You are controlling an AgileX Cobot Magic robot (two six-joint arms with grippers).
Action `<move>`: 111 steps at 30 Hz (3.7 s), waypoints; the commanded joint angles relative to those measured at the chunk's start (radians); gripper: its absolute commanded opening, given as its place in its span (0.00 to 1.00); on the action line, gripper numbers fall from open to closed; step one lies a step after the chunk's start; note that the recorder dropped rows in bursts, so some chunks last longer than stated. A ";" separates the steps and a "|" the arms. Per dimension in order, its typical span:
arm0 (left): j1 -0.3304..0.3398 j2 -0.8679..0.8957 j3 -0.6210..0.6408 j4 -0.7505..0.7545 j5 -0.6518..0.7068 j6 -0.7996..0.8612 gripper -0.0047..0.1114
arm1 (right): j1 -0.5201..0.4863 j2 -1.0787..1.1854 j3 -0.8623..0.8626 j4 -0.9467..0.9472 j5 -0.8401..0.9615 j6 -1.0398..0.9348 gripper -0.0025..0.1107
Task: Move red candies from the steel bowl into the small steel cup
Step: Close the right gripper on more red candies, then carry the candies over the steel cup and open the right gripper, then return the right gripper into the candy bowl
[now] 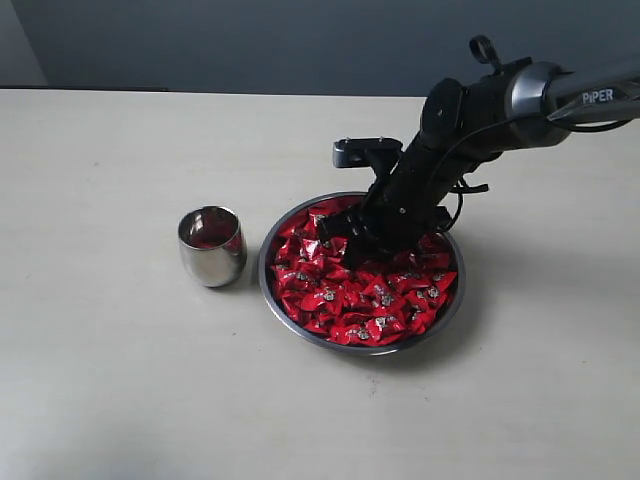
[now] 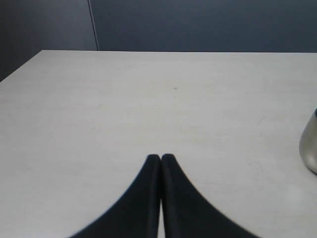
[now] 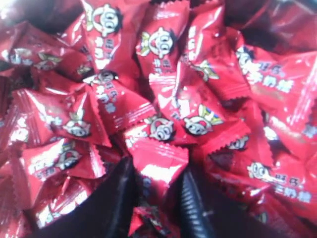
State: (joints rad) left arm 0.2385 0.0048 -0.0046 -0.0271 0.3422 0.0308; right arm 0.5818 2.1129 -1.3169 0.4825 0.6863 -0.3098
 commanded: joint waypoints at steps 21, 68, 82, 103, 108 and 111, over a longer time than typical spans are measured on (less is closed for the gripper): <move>-0.010 -0.005 0.005 0.002 -0.008 -0.001 0.04 | -0.001 -0.086 -0.252 0.012 0.176 -0.003 0.07; -0.010 -0.005 0.005 0.002 -0.008 -0.001 0.04 | 0.227 0.043 -0.445 0.087 0.113 -0.142 0.38; -0.010 -0.005 0.005 0.002 -0.008 -0.001 0.04 | 0.139 -0.029 -0.441 -0.357 0.211 0.046 0.16; -0.010 -0.005 0.005 0.002 -0.008 -0.001 0.04 | 0.025 0.052 -0.312 -0.330 0.252 0.059 0.45; -0.010 -0.005 0.005 0.002 -0.008 -0.001 0.04 | 0.025 0.086 -0.312 -0.321 0.256 0.059 0.45; -0.010 -0.005 0.005 0.002 -0.008 -0.001 0.04 | 0.025 0.095 -0.312 -0.321 0.252 0.059 0.45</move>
State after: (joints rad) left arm 0.2385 0.0048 -0.0046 -0.0271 0.3422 0.0308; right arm 0.6102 2.2044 -1.6307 0.1585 0.9408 -0.2504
